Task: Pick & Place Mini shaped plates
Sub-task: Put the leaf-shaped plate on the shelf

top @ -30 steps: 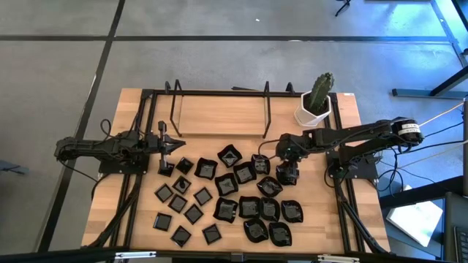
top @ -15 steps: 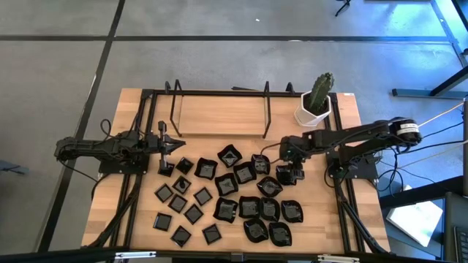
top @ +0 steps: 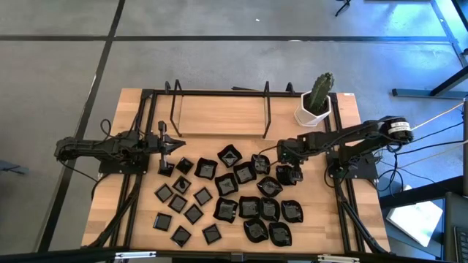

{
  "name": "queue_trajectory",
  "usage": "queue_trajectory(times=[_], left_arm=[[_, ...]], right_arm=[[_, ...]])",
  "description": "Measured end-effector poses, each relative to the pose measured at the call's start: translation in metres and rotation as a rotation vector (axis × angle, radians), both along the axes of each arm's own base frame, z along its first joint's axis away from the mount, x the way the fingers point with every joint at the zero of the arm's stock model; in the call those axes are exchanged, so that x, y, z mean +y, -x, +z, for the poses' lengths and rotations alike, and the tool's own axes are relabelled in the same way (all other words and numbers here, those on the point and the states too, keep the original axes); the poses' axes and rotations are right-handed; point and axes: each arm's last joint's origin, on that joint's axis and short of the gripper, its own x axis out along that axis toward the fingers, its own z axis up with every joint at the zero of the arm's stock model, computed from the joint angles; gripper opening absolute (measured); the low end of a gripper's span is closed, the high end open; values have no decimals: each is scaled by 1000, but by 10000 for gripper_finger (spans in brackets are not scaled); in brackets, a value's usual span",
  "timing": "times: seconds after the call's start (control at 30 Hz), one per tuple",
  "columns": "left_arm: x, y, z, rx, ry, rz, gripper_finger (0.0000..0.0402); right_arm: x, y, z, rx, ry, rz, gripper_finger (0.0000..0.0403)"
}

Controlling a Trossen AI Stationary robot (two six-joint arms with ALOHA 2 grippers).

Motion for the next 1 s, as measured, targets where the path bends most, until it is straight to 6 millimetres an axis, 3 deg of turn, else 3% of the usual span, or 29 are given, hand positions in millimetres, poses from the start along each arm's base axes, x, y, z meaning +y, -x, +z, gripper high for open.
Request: queue_trajectory(times=[0.3,0.8,1.0], left_arm=[[0,0,0,0,0,0,9],[0,0,0,0,0,0,10],[0,0,0,0,0,0,7]], right_arm=[[0,-5,-11,41,-10,13,202],[-7,-4,-11,42,8,-25,13],[-11,-4,-11,42,7,-42,10]])
